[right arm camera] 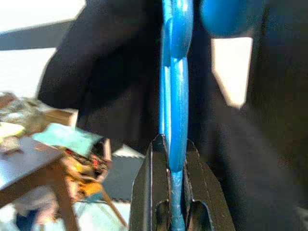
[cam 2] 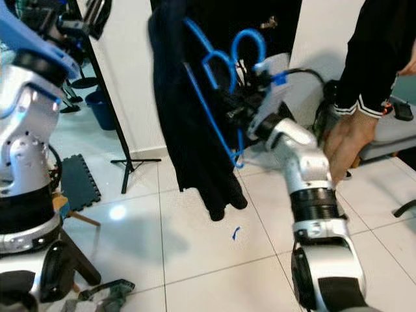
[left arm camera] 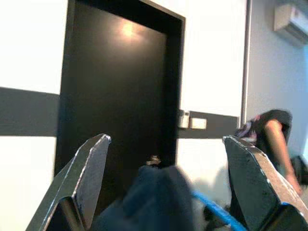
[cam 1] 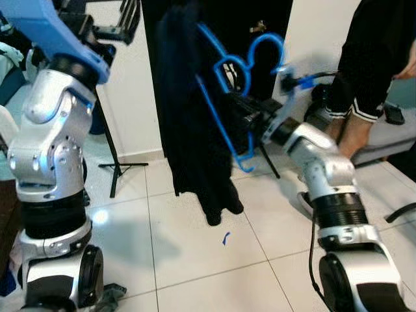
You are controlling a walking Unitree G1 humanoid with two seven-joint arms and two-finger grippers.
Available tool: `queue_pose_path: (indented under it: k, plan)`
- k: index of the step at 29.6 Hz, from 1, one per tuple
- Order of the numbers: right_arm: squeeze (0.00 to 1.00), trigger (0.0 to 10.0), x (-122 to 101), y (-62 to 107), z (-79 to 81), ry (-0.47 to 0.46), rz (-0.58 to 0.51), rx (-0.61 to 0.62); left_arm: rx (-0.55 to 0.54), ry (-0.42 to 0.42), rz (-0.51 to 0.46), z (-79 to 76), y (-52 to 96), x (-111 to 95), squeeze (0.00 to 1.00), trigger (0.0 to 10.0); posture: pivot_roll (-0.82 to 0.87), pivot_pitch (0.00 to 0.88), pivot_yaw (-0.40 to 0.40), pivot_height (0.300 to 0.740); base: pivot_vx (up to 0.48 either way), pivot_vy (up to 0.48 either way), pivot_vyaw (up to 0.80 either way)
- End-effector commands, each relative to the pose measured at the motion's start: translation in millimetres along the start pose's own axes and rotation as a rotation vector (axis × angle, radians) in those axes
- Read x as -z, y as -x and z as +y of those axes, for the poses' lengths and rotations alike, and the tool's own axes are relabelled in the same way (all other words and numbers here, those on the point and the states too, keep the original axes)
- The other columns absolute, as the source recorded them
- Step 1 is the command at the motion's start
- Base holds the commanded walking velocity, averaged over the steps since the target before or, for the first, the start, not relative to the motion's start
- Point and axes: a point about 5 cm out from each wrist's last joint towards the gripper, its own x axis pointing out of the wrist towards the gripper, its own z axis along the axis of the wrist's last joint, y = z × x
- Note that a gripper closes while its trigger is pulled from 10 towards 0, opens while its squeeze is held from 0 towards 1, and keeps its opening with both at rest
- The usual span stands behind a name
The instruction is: Hang hanger
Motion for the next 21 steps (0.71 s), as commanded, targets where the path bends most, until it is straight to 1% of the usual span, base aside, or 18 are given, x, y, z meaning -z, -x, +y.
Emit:
queue_pose_path:
  k: [1, 2, 3, 4, 6, 7, 8, 10, 11, 13, 14, 15, 17, 18, 20, 21]
  plan:
    - [0.0, 10.0, -11, -7.6, 9.5, 0.059, -0.06, -0.025, 0.018, 0.096, 0.03, -9.6, -4.4, 7, 0.0, 10.0, 0.02, 0.0, 0.03, 0.74, 0.0, 0.0, 0.0]
    - [0.0, 10.0, -11, -7.6, 9.5, 0.059, -0.06, -0.025, 0.018, 0.096, 0.03, -9.6, -4.4, 7, 0.0, 10.0, 0.02, 0.0, 0.03, 0.74, 0.0, 0.0, 0.0]
    - [0.0, 10.0, -13, -12.5, 15.7, 0.074, -0.07, -0.042, 0.077, 0.081, 0.073, -25.8, -7.4, 18, 0.0, 10.0, 0.02, 0.0, 0.035, 0.74, 0.0, 0.0, 0.0]
    - [0.0, 10.0, -13, -12.5, 15.7, 0.074, -0.07, -0.042, 0.077, 0.081, 0.073, -25.8, -7.4, 18, 0.0, 10.0, 0.02, 0.0, 0.035, 0.74, 0.0, 0.0, 0.0]
    - [0.0, 10.0, -15, -15.2, 18.1, 0.079, -0.085, -0.045, 0.099, 0.008, 0.108, -32.0, -6.3, 24, 0.0, 10.0, 0.02, 0.0, 0.039, 0.74, 0.0, 0.0, 0.0]
    - [0.0, 10.0, -15, -15.2, 18.1, 0.079, -0.085, -0.045, 0.099, 0.008, 0.108, -32.0, -6.3, 24, 0.0, 10.0, 0.02, 0.0, 0.039, 0.74, 0.0, 0.0, 0.0]
    - [0.0, 10.0, -16, -16.3, 18.6, 0.083, -0.091, -0.042, 0.1, -0.012, 0.122, -33.4, -5.5, 26, 0.0, 10.0, 0.02, 0.0, 0.039, 0.74, 0.0, 0.0, 0.0]
    - [0.0, 10.0, -16, -16.3, 18.6, 0.083, -0.091, -0.042, 0.1, -0.012, 0.122, -33.4, -5.5, 26, 0.0, 10.0, 0.02, 0.0, 0.039, 0.74, 0.0, 0.0, 0.0]
    - [0.0, 10.0, -17, -17.3, 19.8, 0.082, -0.101, -0.043, 0.096, -0.041, 0.153, -33.7, -2.7, 31, 0.0, 10.0, 0.02, 0.0, 0.041, 0.74, 0.0, 0.0, 0.0]
    - [0.0, 10.0, -20, -18.7, 22.7, 0.079, -0.125, -0.049, 0.086, -0.127, 0.218, -32.6, 4.3, 43, 0.0, 10.0, 0.02, 0.0, 0.045, 0.74, 0.0, 0.0, 0.0]
    - [0.0, 10.0, -20, -18.7, 22.7, 0.079, -0.125, -0.049, 0.086, -0.127, 0.218, -32.6, 4.3, 43, 0.0, 10.0, 0.02, 0.0, 0.045, 0.74, 0.0, 0.0, 0.0]
    - [0.0, 10.0, -21, -18.9, 23.7, 0.079, -0.134, -0.051, 0.079, -0.159, 0.239, -31.6, 6.8, 47, 0.0, 10.0, 0.02, 0.0, 0.046, 0.74, 0.0, 0.0, 0.0]
    - [0.0, 10.0, -21, -18.9, 23.7, 0.079, -0.134, -0.051, 0.079, -0.159, 0.239, -31.6, 6.8, 47, 0.0, 10.0, 0.02, 0.0, 0.046, 0.74, 0.0, 0.0, 0.0]
    - [0.0, 10.0, -23, -19.1, 24.0, 0.081, -0.143, -0.051, 0.071, -0.206, 0.254, -29.7, 8.2, 49, 0.0, 10.0, 0.02, 0.0, 0.047, 0.74, 0.0, 0.0, 0.0]
    - [0.0, 10.0, -23, -19.1, 24.0, 0.081, -0.143, -0.051, 0.071, -0.206, 0.254, -29.7, 8.2, 49, 0.0, 10.0, 0.02, 0.0, 0.047, 0.74, 0.0, 0.0, 0.0]
    - [0.0, 10.0, -25, -19.0, 24.1, 0.08, -0.153, -0.053, 0.063, -0.27, 0.265, -26.5, 9.5, 51, 0.0, 10.0, 0.02, 0.0, 0.048, 0.74, 0.0, 0.0, 0.0]
